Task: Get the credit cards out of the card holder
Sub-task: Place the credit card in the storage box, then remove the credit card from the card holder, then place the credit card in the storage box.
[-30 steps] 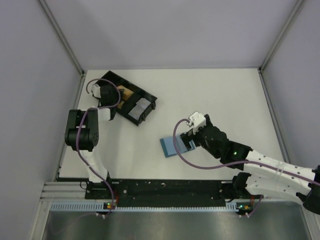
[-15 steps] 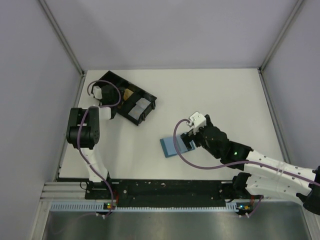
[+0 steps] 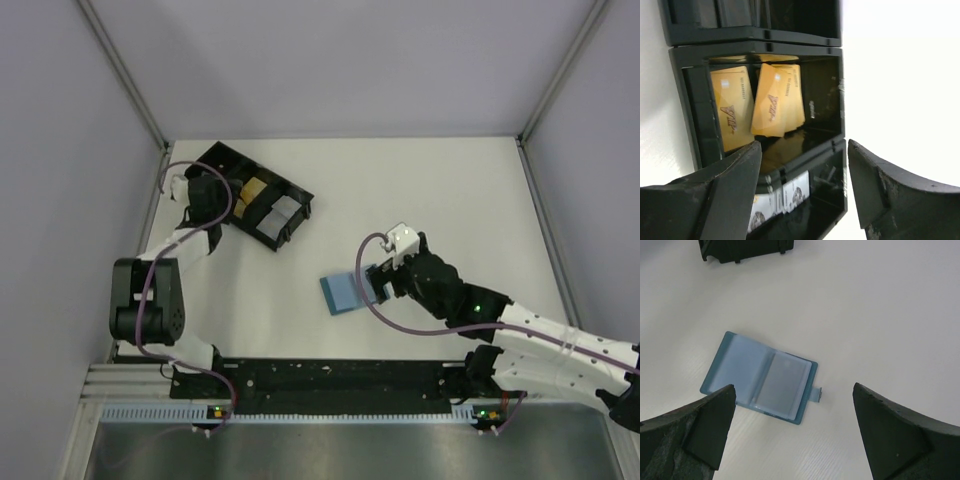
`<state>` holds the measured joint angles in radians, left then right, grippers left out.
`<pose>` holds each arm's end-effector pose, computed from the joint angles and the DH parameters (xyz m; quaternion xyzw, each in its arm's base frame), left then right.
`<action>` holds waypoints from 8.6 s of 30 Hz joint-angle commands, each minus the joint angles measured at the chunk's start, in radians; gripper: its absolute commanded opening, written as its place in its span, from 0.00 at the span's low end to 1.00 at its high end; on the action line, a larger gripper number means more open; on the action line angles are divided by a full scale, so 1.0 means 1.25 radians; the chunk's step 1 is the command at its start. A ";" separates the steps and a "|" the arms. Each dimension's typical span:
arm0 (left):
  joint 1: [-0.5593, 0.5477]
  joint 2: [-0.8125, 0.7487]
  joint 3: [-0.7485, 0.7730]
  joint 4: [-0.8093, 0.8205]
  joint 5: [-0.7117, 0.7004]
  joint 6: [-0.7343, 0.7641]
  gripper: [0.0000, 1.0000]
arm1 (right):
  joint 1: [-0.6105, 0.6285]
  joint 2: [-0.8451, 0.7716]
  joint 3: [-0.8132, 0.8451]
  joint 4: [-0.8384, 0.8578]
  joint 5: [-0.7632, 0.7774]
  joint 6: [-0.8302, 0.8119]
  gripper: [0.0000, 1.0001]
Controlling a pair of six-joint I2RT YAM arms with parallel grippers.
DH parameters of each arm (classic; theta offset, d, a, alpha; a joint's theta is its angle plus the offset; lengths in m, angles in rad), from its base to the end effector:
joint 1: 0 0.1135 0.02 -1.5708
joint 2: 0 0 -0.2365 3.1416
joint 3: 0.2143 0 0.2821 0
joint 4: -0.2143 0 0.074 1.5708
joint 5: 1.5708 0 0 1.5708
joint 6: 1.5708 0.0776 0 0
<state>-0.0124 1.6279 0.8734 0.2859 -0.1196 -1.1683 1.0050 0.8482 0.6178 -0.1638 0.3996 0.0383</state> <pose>0.4103 0.0042 0.1363 -0.4908 0.6952 -0.2487 0.4626 0.1756 0.2202 0.2305 -0.2814 0.7731 0.1279 0.5538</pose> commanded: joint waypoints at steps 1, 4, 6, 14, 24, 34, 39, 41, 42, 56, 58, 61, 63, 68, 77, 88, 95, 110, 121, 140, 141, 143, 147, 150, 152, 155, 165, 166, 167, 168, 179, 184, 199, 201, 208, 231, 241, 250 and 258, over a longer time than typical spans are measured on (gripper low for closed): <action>-0.021 -0.166 -0.033 -0.056 0.026 0.111 0.74 | -0.012 0.007 0.056 -0.038 0.003 0.109 0.99; -0.072 -0.269 -0.074 -0.095 0.053 0.180 0.73 | -0.042 0.042 0.069 -0.041 -0.069 0.169 0.99; -0.125 -0.335 -0.103 -0.116 0.064 0.224 0.73 | -0.070 0.071 0.076 -0.041 -0.124 0.210 0.98; -0.315 -0.516 -0.184 -0.215 0.218 0.317 0.66 | -0.173 0.215 0.120 -0.042 -0.309 0.298 0.91; -0.543 -0.434 -0.207 -0.147 0.251 0.301 0.45 | -0.222 0.401 0.178 -0.047 -0.357 0.353 0.72; -0.593 -0.232 -0.181 -0.162 0.259 0.322 0.41 | -0.241 0.480 0.141 -0.016 -0.345 0.358 0.67; -0.594 -0.175 -0.191 -0.177 0.254 0.321 0.28 | -0.247 0.509 0.127 0.000 -0.352 0.361 0.65; -0.594 -0.156 -0.191 -0.186 0.252 0.320 0.25 | -0.248 0.522 0.123 0.001 -0.355 0.360 0.64; -0.594 -0.146 -0.191 -0.191 0.249 0.321 0.24 | -0.249 0.529 0.121 0.003 -0.356 0.360 0.64; -0.595 -0.090 -0.200 -0.208 0.250 0.321 0.08 | -0.251 0.527 0.097 0.038 -0.475 0.373 0.47; -0.595 -0.087 -0.198 -0.205 0.254 0.321 0.07 | -0.251 0.516 0.100 0.041 -0.496 0.377 0.44; -0.596 -0.085 -0.197 -0.205 0.254 0.322 0.07 | -0.249 0.507 0.107 0.049 -0.521 0.382 0.41; -0.596 -0.084 -0.198 -0.204 0.255 0.321 0.07 | -0.251 0.506 0.114 0.055 -0.540 0.384 0.41; -0.596 -0.083 -0.198 -0.199 0.259 0.321 0.07 | -0.249 0.503 0.130 0.071 -0.588 0.391 0.40; -0.596 -0.098 -0.211 -0.185 0.255 0.306 0.06 | -0.209 0.506 0.164 0.100 -0.639 0.417 0.45; -0.596 -0.256 -0.279 -0.193 0.144 0.240 0.08 | -0.193 0.540 0.172 0.089 -0.613 0.401 0.48; -0.596 -0.389 -0.321 -0.198 0.056 0.207 0.11 | -0.178 0.618 0.182 0.115 -0.652 0.395 0.41; -0.596 -0.461 -0.317 -0.181 0.092 0.195 0.11 | -0.158 0.652 0.229 0.066 -0.614 0.394 0.48; -0.601 -0.362 -0.242 -0.077 0.224 0.150 0.19 | -0.264 0.463 0.192 0.006 -0.542 0.352 0.48; -0.612 -0.081 -0.221 0.046 0.269 0.100 0.43 | -0.307 0.507 0.074 0.053 -0.483 0.355 0.33; -0.612 -0.074 -0.220 0.051 0.267 0.098 0.42 | -0.307 0.509 0.073 0.055 -0.484 0.356 0.31; -0.612 -0.062 -0.224 0.055 0.266 0.098 0.40 | -0.307 0.518 0.067 0.060 -0.488 0.357 0.27; -0.611 -0.041 -0.235 0.065 0.256 0.093 0.37 | -0.309 0.530 0.056 0.060 -0.488 0.361 0.25; -0.610 -0.019 -0.252 0.096 0.261 0.081 0.37 | -0.309 0.533 0.043 0.060 -0.490 0.363 0.24; -0.607 -0.003 -0.262 0.120 0.270 0.070 0.37 | -0.311 0.534 0.036 0.060 -0.494 0.364 0.23; -0.606 0.018 -0.276 0.159 0.281 0.057 0.37 | -0.311 0.536 0.029 0.059 -0.503 0.366 0.21; -0.604 0.052 -0.311 0.285 0.308 0.019 0.30 | -0.311 0.539 0.027 0.060 -0.520 0.376 0.21; -0.604 0.054 -0.313 0.295 0.309 0.017 0.27 | -0.311 0.539 0.027 0.060 -0.520 0.376 0.20; -0.604 0.052 -0.317 0.303 0.309 0.013 0.25 | -0.311 0.538 0.027 0.059 -0.520 0.377 0.21; -0.605 0.054 -0.321 0.311 0.310 0.009 0.22 | -0.309 0.538 0.027 0.059 -0.520 0.377 0.21; -0.598 0.050 -0.358 0.384 0.324 -0.021 0.00 | -0.311 0.517 0.031 0.054 -0.507 0.383 0.20; -0.595 0.030 -0.364 0.363 0.319 -0.015 0.00 | -0.311 0.479 0.053 0.059 -0.527 0.380 0.20; -0.595 0.002 -0.373 0.335 0.315 -0.010 0.00 | -0.327 0.571 0.078 0.124 -0.564 0.409 0.17; -0.594 -0.005 -0.380 0.330 0.313 -0.012 0.00 | -0.332 0.578 0.065 0.122 -0.561 0.415 0.17; -0.589 -0.033 -0.415 0.322 0.309 -0.024 0.00 | -0.360 0.584 0.024 0.122 -0.547 0.439 0.15; -0.560 -0.354 -0.572 0.278 0.269 0.045 0.00 | -0.365 0.506 0.041 0.121 -0.570 0.388 0.19; -0.555 -0.362 -0.592 0.328 0.276 0.047 0.00 | -0.363 0.441 0.009 0.241 -0.694 0.388 0.36; -0.556 -0.355 -0.604 0.489 0.328 0.036 0.00 | -0.362 0.501 -0.027 0.452 -0.885 0.483 0.65; -0.555 -0.426 -0.605 0.505 0.334 0.040 0.00 | -0.361 0.528 -0.050 0.597 -0.991 0.541 0.65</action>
<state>-0.7090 1.1488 0.1272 0.8219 0.2794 -1.1248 0.5598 1.4982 0.5667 0.4038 -0.7292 0.6613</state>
